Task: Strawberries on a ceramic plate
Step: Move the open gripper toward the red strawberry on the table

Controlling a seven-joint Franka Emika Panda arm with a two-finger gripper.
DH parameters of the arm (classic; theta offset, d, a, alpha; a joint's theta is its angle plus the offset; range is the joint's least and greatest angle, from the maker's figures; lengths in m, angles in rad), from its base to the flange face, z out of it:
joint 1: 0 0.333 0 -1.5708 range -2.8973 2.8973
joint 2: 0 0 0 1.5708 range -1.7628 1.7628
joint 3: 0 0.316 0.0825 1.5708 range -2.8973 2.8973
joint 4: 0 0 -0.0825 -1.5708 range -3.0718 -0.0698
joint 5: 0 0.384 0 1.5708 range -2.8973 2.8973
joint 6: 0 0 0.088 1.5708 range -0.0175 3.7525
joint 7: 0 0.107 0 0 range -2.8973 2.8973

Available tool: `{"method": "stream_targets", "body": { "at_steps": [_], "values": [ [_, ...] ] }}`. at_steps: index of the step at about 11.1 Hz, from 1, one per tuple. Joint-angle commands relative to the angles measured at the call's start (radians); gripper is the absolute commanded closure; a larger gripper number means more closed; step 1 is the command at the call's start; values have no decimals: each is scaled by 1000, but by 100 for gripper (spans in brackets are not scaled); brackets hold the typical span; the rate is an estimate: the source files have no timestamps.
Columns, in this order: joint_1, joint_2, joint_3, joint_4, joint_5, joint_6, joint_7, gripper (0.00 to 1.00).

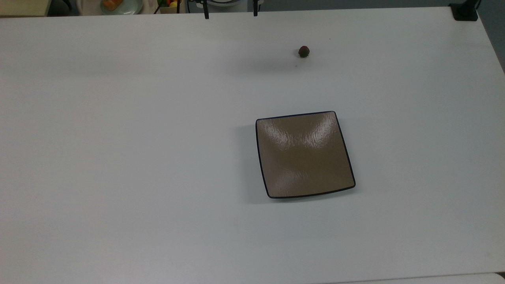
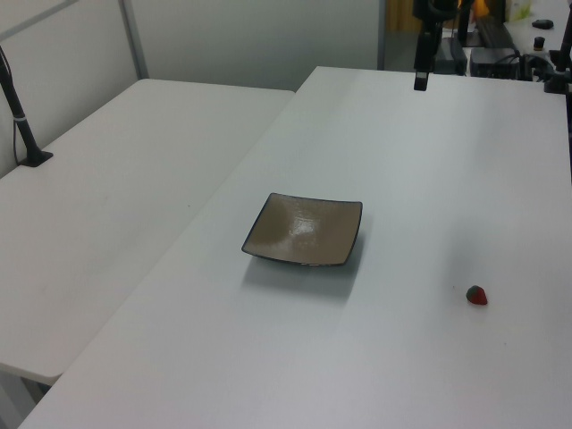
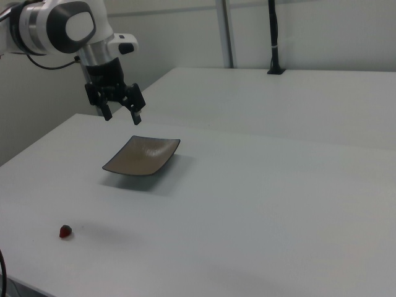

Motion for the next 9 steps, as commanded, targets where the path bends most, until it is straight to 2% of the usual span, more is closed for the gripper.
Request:
{"method": "stream_targets", "body": {
  "at_steps": [1, 6, 9],
  "values": [
    [0, 20, 2, 1, 22, 46, 11, 0],
    [9, 15, 14, -26, 22, 45, 11, 0],
    [18, 11, 57, -80, 22, 34, 5, 0]
  ]
}}
